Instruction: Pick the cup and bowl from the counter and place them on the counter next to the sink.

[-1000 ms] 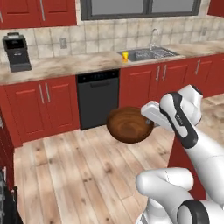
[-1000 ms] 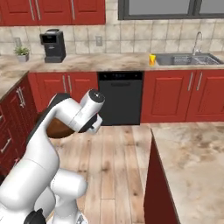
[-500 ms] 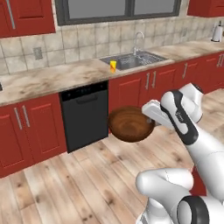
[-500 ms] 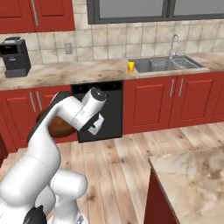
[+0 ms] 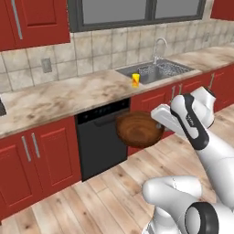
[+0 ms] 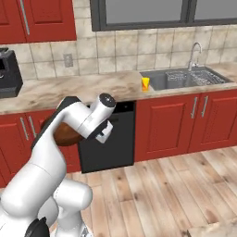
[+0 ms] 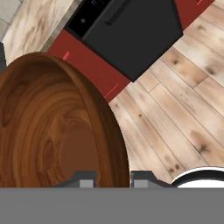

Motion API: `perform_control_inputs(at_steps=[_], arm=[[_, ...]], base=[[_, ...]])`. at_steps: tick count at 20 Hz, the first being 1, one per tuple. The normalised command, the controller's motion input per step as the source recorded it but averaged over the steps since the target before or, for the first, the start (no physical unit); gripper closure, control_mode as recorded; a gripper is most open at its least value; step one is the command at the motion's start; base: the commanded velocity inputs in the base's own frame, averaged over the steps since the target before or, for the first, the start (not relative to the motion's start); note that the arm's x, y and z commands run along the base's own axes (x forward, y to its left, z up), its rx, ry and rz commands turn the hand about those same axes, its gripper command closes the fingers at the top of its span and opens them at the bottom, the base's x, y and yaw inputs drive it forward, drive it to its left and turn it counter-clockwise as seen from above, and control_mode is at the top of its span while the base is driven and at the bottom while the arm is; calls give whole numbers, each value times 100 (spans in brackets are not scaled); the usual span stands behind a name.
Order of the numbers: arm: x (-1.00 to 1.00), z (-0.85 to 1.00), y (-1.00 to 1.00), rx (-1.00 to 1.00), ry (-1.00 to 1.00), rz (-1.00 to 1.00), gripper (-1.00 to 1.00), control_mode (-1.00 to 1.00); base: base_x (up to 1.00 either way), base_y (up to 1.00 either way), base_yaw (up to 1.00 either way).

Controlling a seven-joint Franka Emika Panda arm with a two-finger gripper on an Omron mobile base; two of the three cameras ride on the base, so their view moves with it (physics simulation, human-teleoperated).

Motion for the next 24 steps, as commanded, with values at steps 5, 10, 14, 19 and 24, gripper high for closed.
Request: perform_control_inputs(at_steps=[5,10,14,19,24], arm=[[0,0,0,0,0,0,100,100],[0,0,0,0,0,0,100,100],[0,0,0,0,0,0,100,100],[0,0,0,0,0,0,100,100],[0,0,0,0,0,0,100,100]], base=[[100,26,6],[100,14,5],[100,0,4],[85,-15,2],[-10,-91,0]])
